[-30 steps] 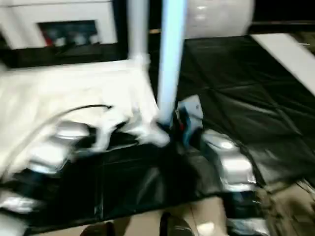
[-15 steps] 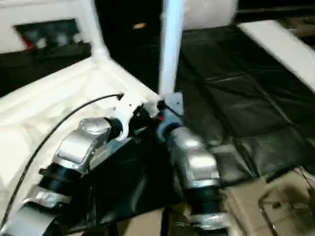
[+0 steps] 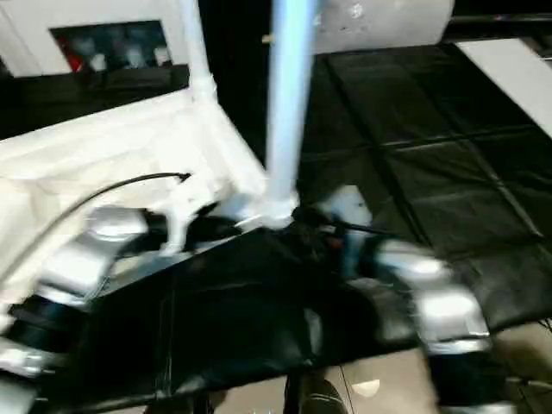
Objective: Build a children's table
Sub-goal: Rotate leg to tighten
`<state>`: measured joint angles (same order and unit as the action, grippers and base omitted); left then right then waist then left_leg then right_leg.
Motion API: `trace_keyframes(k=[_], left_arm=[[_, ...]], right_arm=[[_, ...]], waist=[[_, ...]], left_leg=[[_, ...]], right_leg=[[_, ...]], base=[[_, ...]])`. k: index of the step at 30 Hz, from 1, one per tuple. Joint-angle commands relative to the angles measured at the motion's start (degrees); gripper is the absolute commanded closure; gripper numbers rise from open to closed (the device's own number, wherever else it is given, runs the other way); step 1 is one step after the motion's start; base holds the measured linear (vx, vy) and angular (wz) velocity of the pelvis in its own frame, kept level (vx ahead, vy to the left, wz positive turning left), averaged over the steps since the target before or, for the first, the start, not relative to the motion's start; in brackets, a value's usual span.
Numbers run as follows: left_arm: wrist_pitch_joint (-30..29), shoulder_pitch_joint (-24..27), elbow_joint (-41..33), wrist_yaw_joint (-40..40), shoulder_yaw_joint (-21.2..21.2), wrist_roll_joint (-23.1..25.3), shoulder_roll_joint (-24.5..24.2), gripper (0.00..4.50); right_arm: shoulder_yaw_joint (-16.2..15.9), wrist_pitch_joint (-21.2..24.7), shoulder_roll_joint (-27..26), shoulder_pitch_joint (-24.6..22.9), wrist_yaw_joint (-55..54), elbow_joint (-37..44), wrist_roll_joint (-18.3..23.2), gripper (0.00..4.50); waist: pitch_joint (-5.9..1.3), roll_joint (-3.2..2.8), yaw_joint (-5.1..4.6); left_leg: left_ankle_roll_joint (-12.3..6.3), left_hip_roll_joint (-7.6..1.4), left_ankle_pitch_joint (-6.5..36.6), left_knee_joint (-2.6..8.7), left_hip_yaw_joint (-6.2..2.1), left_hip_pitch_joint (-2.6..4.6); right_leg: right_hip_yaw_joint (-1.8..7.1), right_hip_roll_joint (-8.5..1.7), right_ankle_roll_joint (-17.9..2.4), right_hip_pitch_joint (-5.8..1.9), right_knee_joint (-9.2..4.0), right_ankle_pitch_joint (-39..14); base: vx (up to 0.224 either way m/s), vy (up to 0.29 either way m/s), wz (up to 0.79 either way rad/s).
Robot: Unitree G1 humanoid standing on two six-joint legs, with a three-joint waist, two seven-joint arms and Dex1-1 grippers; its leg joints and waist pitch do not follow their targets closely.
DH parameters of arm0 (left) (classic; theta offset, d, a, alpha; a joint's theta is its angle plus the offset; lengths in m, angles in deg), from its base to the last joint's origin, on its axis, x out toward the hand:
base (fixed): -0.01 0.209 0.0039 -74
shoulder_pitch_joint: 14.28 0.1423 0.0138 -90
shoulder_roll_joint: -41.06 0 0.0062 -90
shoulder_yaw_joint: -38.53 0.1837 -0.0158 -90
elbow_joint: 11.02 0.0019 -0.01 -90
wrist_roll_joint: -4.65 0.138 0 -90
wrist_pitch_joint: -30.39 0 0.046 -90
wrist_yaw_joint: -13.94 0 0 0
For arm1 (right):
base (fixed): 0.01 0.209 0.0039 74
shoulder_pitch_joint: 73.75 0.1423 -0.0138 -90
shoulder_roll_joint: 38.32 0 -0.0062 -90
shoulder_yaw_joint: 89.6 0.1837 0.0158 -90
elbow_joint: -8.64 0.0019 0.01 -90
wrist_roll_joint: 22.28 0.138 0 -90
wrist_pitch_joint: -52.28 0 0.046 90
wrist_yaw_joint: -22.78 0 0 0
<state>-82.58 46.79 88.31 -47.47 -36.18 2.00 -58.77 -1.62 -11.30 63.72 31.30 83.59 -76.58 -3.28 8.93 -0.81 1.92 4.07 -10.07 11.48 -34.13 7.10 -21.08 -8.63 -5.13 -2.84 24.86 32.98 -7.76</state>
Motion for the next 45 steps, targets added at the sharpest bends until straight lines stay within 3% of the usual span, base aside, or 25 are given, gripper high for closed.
trace_keyframes(k=[1,5,8,11,16,21,24,27,30,31,39,42,43,45], left_arm=[[3.94,0.4,-0.61,-6.34,2.39,-0.9,-1.52,4.5],[7.77,0.52,-0.31,-12.85,4.13,-1.88,-3.78,4.5],[8.96,-0.49,0.54,-16.2,4.89,-3.16,-4.27,4.5],[10.49,-1.09,1.25,-18.11,5.34,-3.77,-4.28,4.5],[11.83,-1.61,1.95,-19.34,5.76,-3.57,-3.9,4.5],[12.72,-1.91,2.59,-19.57,6.0,-3.52,-3.73,4.5],[13.0,-1.94,2.8,-19.69,5.94,-3.41,-3.53,4.5],[13.1,-1.75,2.74,-19.85,5.92,-3.36,-3.49,4.5],[13.07,-1.6,2.65,-19.92,5.95,-3.39,-3.56,4.5],[13.05,-1.58,2.62,-19.92,5.95,-3.41,-3.58,4.5],[10.76,-1.21,2.07,-16.69,4.61,-4.06,-2.34,4.5],[5.13,-1.5,0.91,-10.25,3.35,-3.21,0.17,4.5],[2.2,-1.67,0.21,-7.65,2.86,-3.12,1.57,4.5],[-1.26,-1.92,-0.67,-4.49,2.53,-2.73,3.4,4.5]], right_arm=[[0.86,0.43,1.02,0.27,1.67,0.55,0.54,0.02],[0.16,-1.12,1.71,1.95,2.92,-2.24,0.12,0.02],[-2.54,-2.48,2.07,3.09,6.06,-4.3,0.22,0.19],[-4.05,-3.87,2.05,4.22,8.51,-6.71,0.18,0.37],[-5.27,-4.71,1.91,6.39,11.93,-9.62,0.44,0.81],[-6.67,-6.24,1.81,8.66,14.36,-12.55,0.42,1.24],[-7.35,-6.66,1.61,9.3,15.51,-13.44,0.49,1.42],[-8.05,-6.35,1.47,9.56,16.87,-13.85,0.61,1.74],[-8.42,-6.18,1.55,9.6,17.6,-14.06,0.71,1.77],[-8.48,-6.07,1.57,9.6,17.74,-14.07,0.76,2.02],[-8.89,-1.34,1.79,7.35,17.91,-10.22,3.7,2.33],[-8.51,2.67,-1.16,4.76,11.61,-5.42,4.45,2.36],[-8.72,3.75,-3.28,4.23,7.14,-4.33,3.03,2.36],[-8.94,5.27,-6.56,3.96,0.65,-3.67,0.84,2.36]], waist=[[-4.58,0.99,0.17],[-4.73,0.7,0.49],[-4.95,0.56,0.88],[-5.2,0.54,1.2],[-5.51,0.65,1.54],[-5.65,0.69,1.63],[-5.47,1.03,1.65],[-5.41,0.99,1.69],[-5.46,1.03,1.74],[-5.48,0.97,1.75],[-5.61,0.86,2.05],[-5.57,0.89,2.48],[-5.58,0.75,2.61],[-5.19,0.97,2.2]], left_leg=[[-6.45,-1.74,7.75,3.69,0.35,0.18],[-6.03,-1.97,8.27,3.7,0.63,0.77],[-5.95,-2.48,7.99,3.84,0.71,0.41],[-6.29,-2.62,7.14,3.73,1.12,0.52],[-6.65,-2.89,4.99,3.6,1.55,0.33],[-7.35,-2.93,3.43,3.47,1.67,0.08],[-7.27,-2.9,3.75,3.52,1.75,0.01],[-7.02,-2.91,4.1,3.56,1.77,0.06],[-7.02,-2.9,3.73,3.55,1.79,0.07],[-7.04,-2.91,3.68,3.55,1.79,0.05],[-6.98,-2.97,3.5,3.56,1.98,0.22],[-6.55,-3.01,3.28,3.64,2.07,0.28],[-6.36,-2.9,3.65,3.61,2.06,0.34],[-4.35,-2.54,6.15,3.87,2.01,0.0]], right_leg=[[3.72,-3.65,-3.03,-4.64,-5.85,-29.97],[3.68,-3.6,-4.38,-4.04,-5.9,-28.89],[3.71,-3.65,-5.63,-4.39,-5.12,-26.06],[4.03,-3.7,-7.1,-4.24,-4.69,-23.39],[4.52,-3.67,-9.67,-4.47,-3.57,-18.11],[4.63,-3.68,-10.67,-4.65,-3.08,-16.29],[4.65,-3.66,-10.23,-4.65,-3.25,-17.49],[4.7,-3.7,-9.72,-4.6,-3.35,-18.83],[4.82,-3.67,-9.58,-4.58,-3.26,-18.62],[4.82,-3.68,-9.65,-4.6,-3.23,-18.51],[5.18,-3.53,-10.17,-4.53,-3.07,-17.79],[5.3,-3.52,-9.94,-4.45,-3.17,-18.25],[5.22,-3.56,-9.84,-4.39,-3.3,-19.13],[4.82,-3.5,-7.5,-4.53,-3.97,-25.07]], base=[[0.0,0.0,0.0],[0.0,0.0,0.0],[0.0,0.0,0.0],[0.0,0.0,0.0],[0.0,0.0,0.0],[0.0,0.0,0.0],[0.0,0.0,0.0],[0.0,0.0,0.0],[0.0,0.0,0.0],[0.0,0.0,0.0],[0.0,0.0,0.0],[0.0,0.0,0.0],[0.0,0.0,0.0],[0.0,0.0,0.0]])
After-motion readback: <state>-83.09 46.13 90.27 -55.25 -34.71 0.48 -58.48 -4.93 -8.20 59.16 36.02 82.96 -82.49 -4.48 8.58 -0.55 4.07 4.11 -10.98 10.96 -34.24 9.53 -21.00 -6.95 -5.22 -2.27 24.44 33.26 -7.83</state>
